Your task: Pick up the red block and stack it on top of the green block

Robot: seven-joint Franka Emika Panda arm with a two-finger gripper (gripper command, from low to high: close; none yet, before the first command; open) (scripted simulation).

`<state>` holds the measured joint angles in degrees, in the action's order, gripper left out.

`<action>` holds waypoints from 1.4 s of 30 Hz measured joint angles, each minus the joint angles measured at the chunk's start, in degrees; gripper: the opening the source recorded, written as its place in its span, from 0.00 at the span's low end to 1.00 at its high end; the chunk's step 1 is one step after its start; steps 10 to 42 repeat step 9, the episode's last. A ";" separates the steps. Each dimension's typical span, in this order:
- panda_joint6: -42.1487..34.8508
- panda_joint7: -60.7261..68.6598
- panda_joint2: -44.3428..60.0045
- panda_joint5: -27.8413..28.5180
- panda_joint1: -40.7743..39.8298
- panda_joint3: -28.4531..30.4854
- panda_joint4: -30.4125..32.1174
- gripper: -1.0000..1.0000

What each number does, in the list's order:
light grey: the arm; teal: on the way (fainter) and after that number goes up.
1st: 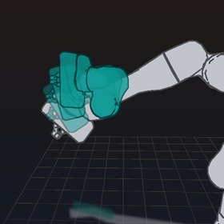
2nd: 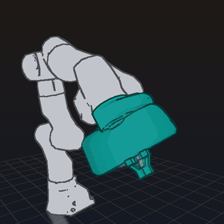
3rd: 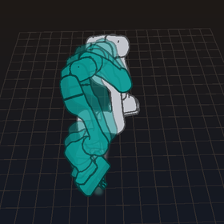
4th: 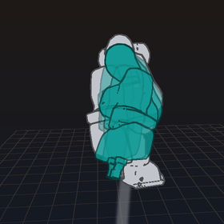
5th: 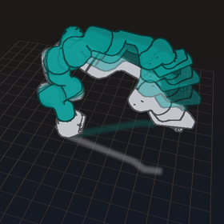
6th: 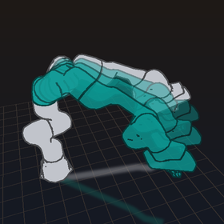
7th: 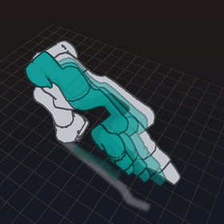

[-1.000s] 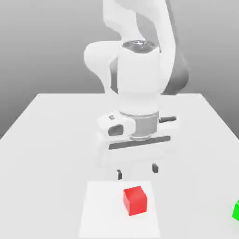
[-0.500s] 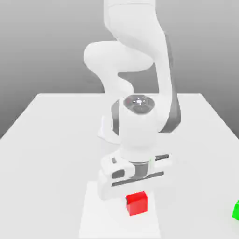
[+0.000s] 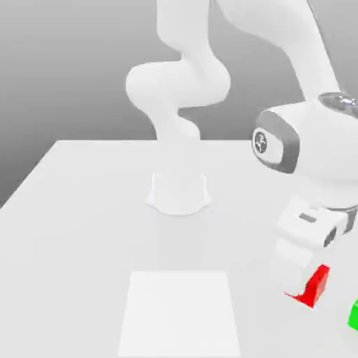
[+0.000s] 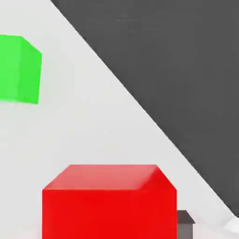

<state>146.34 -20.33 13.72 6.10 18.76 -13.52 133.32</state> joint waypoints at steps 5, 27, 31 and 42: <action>2.24 0.91 7.92 4.10 4.50 -1.09 -5.28 0.00; 3.82 0.37 9.75 4.97 5.09 -0.45 -5.49 1.00; 3.82 0.37 9.75 4.97 5.09 -0.45 -5.49 1.00; 3.82 0.37 9.75 4.97 5.09 -0.45 -5.49 1.00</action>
